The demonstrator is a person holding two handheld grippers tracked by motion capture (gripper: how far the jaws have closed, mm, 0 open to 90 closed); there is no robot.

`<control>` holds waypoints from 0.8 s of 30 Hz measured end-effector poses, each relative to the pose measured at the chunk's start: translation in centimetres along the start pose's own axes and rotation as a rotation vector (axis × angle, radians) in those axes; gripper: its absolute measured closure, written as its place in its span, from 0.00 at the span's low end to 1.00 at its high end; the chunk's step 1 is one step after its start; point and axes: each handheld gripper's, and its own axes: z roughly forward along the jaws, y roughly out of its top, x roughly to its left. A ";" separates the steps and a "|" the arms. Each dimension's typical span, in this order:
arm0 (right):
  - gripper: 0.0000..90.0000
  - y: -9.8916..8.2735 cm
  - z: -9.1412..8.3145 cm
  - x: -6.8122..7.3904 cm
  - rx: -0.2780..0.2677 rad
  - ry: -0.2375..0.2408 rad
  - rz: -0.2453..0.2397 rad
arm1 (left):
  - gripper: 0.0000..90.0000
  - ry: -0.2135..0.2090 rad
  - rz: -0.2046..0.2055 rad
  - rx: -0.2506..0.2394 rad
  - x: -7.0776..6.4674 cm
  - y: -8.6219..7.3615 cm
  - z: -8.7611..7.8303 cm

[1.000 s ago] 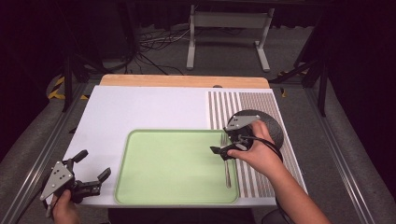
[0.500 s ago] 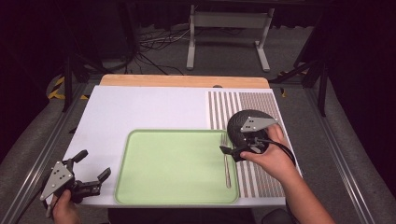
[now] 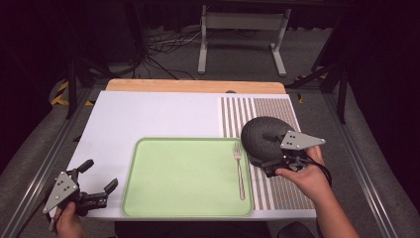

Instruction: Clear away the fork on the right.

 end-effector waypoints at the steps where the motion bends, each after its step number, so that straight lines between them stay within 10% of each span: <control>1: 0.10 -0.2 -0.2 0.0 -0.012 -0.001 -0.010 | 0.00 0.000 0.000 0.001 0.0 0.0 0.0; 24: 0.13 -5.7 -2.9 -1.3 -0.140 -0.054 -0.003 | 0.00 0.001 0.000 -0.002 0.0 0.0 0.0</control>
